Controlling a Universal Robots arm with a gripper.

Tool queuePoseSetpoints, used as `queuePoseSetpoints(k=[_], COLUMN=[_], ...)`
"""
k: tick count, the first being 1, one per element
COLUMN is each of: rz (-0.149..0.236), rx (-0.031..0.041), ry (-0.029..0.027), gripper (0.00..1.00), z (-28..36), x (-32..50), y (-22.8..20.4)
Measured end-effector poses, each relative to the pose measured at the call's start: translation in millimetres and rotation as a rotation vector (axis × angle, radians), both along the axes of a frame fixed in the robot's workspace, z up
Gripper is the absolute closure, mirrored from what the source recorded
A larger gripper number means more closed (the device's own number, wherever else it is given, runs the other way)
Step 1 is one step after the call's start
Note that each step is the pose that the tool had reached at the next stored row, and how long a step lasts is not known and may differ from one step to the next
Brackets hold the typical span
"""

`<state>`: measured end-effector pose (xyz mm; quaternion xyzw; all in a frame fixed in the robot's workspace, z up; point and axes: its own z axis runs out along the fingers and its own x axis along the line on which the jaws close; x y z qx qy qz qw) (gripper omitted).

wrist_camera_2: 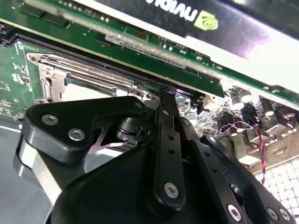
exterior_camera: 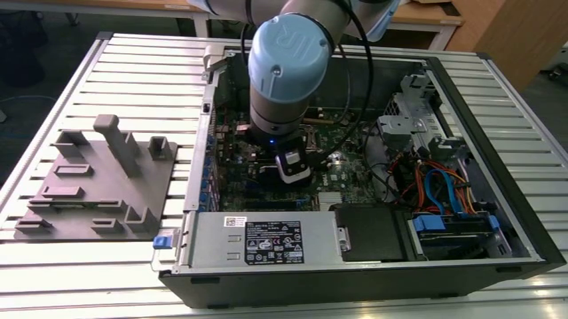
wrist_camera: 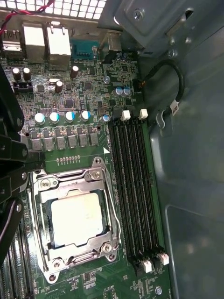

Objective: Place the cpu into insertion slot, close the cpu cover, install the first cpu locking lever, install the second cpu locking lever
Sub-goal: 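Install the second cpu locking lever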

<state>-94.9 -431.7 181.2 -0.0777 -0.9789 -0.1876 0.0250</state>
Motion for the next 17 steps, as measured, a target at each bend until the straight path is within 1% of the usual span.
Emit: queuePoseSetpoints(k=[3,8,14,17], rz=[0.0,0.0,0.0,0.0], rx=[-0.0027,-0.0046,-0.0061,-0.0063], ry=[0.0,-0.0001,-0.0001,-0.0001], gripper=[0.9,0.9,0.9,0.9], z=[-0.1,-0.1,0.1,1.7], x=[-0.1,-0.1,-0.1,-0.2], y=[-0.1,-1.3,-2.0,-2.6])
